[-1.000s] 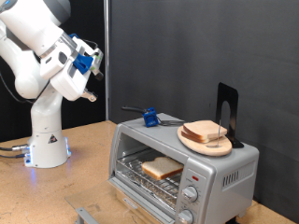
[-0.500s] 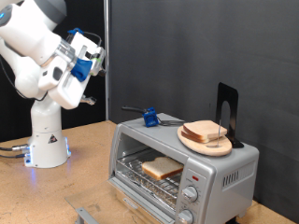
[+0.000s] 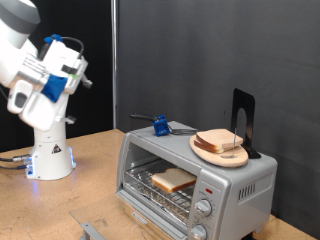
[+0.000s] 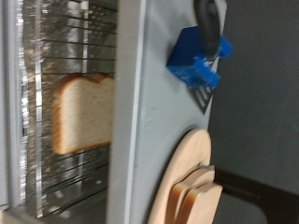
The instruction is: Make a piece of toast with the oven
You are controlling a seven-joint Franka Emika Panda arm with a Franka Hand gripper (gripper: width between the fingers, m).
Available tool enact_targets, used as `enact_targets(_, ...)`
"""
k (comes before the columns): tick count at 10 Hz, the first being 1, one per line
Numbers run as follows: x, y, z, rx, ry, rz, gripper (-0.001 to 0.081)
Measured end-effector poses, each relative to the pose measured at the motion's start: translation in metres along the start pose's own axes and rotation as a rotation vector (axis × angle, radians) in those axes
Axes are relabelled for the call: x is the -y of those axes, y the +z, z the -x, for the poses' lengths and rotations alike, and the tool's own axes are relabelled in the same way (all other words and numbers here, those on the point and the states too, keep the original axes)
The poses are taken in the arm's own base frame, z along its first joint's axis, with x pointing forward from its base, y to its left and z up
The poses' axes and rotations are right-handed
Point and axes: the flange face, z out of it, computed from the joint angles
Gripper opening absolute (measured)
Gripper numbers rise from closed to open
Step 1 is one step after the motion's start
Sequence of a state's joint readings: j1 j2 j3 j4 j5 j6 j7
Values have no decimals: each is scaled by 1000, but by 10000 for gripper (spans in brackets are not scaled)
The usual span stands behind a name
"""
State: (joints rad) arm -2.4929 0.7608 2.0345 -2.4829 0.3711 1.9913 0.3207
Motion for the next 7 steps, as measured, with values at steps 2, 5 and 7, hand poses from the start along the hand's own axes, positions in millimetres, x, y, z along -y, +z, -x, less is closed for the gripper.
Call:
enact_targets(2, -17, -20, -13, -27, 20, 7, 809)
enact_targets(5, -28, -27, -20, -41, 18, 19, 809)
enact_targets(7, -27, -28, -20, -8, 214, -47, 809)
